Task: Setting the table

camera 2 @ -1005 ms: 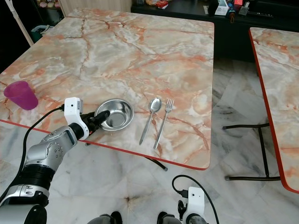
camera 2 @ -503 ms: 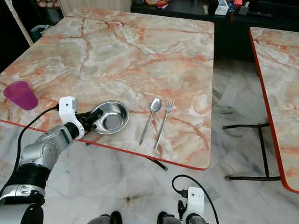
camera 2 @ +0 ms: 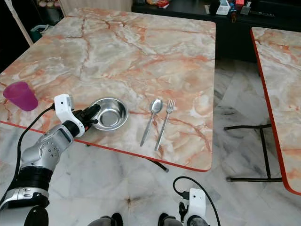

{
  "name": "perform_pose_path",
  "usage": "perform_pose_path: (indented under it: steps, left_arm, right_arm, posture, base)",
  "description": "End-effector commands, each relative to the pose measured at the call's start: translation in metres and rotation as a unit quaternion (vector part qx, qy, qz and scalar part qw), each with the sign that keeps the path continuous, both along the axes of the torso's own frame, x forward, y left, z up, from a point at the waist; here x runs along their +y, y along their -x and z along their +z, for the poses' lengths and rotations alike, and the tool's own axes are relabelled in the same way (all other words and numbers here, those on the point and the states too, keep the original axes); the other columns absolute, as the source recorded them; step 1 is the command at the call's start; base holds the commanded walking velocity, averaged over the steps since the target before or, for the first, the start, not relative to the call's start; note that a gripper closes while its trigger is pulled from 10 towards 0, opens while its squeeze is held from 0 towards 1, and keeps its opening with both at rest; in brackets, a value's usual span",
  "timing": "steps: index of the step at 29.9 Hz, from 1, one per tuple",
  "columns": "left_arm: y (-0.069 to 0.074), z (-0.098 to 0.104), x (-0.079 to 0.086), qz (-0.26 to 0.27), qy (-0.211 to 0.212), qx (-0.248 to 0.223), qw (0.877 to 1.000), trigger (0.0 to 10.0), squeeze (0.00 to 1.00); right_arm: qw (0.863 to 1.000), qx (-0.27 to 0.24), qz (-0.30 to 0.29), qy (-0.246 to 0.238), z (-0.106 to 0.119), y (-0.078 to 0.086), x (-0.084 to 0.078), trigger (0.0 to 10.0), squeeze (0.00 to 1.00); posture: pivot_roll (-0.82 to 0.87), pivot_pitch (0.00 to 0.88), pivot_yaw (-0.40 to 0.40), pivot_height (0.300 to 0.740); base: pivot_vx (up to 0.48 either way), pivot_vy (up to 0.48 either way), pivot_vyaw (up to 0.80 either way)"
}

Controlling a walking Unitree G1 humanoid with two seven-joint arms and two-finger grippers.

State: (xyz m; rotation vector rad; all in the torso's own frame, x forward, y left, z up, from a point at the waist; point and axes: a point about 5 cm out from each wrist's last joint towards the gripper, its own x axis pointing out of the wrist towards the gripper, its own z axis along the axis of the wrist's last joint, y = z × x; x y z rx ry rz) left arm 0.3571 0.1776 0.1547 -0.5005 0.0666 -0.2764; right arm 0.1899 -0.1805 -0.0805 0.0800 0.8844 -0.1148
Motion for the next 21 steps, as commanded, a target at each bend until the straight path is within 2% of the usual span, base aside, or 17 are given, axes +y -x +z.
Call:
perform_pose_path:
  steps: [1, 2, 3, 4, 5, 11, 15, 20, 21]
  left_arm:
    - [0.001, 0.016, 0.003, 0.013, 0.019, -0.047, 0.999, 0.0, 0.0]
    - [0.002, 0.019, 0.0, 0.013, 0.027, -0.062, 0.998, 3.0, 0.0]
    - [0.002, 0.02, -0.001, 0.013, 0.028, -0.065, 0.997, 3.0, 0.0]
    - [0.003, 0.02, -0.002, 0.014, 0.032, -0.066, 0.997, 8.5, 0.0]
    - [0.003, 0.019, -0.003, 0.018, 0.04, -0.065, 0.997, 10.0, 0.0]
    - [0.004, 0.02, -0.006, 0.086, 0.082, -0.087, 0.989, 10.0, 0.0]
    - [0.004, 0.024, -0.014, 0.107, 0.062, -0.108, 0.986, 10.0, 0.0]
    - [0.002, 0.03, -0.011, 0.122, 0.048, -0.121, 0.984, 10.0, 0.0]
    - [0.001, 0.03, -0.009, 0.128, 0.046, -0.121, 0.983, 10.0, 0.0]
  right_arm:
    - [1.0, 0.009, -0.007, 0.0, -0.003, 0.007, -0.002, 10.0, 0.0]
    - [1.0, 0.009, -0.006, 0.001, -0.003, 0.006, -0.003, 10.0, 0.0]
    - [1.0, 0.009, -0.005, 0.001, -0.003, 0.006, -0.003, 10.0, 0.0]
    - [1.0, 0.009, -0.005, 0.001, -0.003, 0.006, -0.003, 10.0, 0.0]
    - [1.0, 0.008, -0.005, 0.001, -0.002, 0.005, -0.004, 10.0, 0.0]
    - [1.0, 0.005, -0.01, 0.002, -0.002, 0.005, -0.006, 10.0, 0.0]
    - [1.0, 0.007, -0.01, 0.005, -0.002, 0.005, -0.008, 10.0, 0.0]
    - [1.0, 0.01, -0.014, 0.009, -0.001, 0.005, -0.011, 10.0, 0.0]
    - [0.999, 0.023, -0.01, 0.021, -0.002, 0.006, -0.012, 10.0, 0.0]
  posture:
    - [0.06, 0.184, -0.009, 0.74]
    - [0.06, 0.18, -0.013, 0.74]
    - [0.06, 0.18, -0.013, 0.74]
    - [0.06, 0.18, -0.013, 0.74]
    - [0.06, 0.18, -0.015, 0.74]
    - [0.05, 0.174, -0.023, 0.74]
    - [0.04, 0.163, -0.028, 0.74]
    - [0.04, 0.163, -0.031, 0.74]
    - [0.04, 0.162, -0.033, 0.74]
  base:
    - [0.0, 0.0, 0.0]
    - [0.0, 0.0, 0.0]
    - [0.0, 0.0, 0.0]
    - [0.0, 0.0, 0.0]
    - [0.0, 0.0, 0.0]
    - [0.0, 0.0, 0.0]
    - [0.0, -0.064, 0.0]
    - [0.0, -0.439, 0.0]
    - [0.0, -0.472, 0.0]
